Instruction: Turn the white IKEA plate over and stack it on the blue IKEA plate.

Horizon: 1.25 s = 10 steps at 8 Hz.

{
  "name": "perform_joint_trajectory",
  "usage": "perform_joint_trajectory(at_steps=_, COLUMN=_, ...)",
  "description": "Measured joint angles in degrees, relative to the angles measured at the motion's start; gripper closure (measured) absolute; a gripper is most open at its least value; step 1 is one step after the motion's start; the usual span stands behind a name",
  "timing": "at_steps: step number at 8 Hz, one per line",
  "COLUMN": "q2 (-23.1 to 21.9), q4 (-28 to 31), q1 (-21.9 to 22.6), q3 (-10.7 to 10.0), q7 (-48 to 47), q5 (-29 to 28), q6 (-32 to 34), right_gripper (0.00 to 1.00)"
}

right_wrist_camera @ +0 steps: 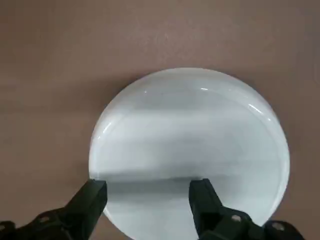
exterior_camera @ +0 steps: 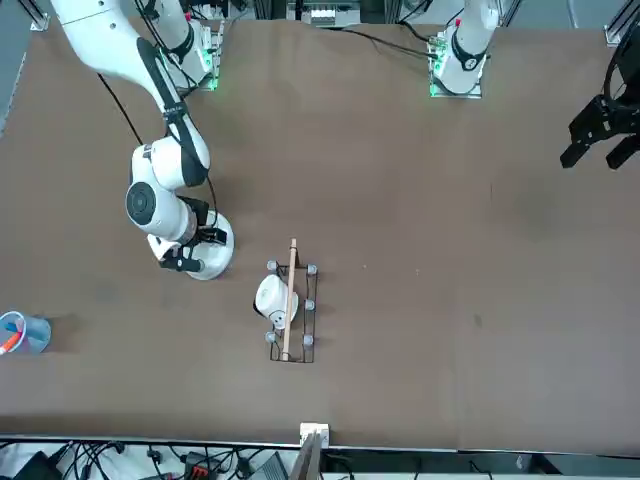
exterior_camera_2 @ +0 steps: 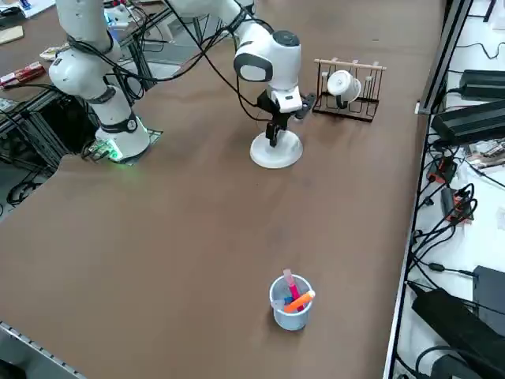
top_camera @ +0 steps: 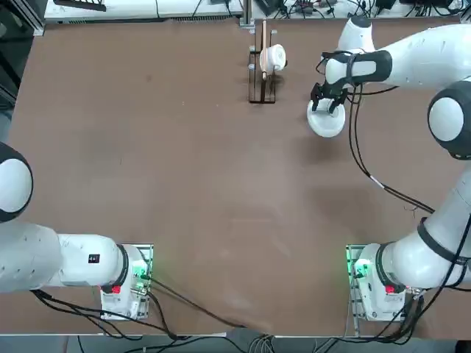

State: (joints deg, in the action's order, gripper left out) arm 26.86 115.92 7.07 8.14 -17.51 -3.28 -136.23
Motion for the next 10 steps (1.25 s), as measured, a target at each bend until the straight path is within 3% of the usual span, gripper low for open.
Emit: perform_joint_trajectory(at_steps=10, q2=0.5, q4=0.0, q1=2.8, q3=-0.1, q7=-4.7, q5=0.0, q6=-0.1, right_gripper=0.00)
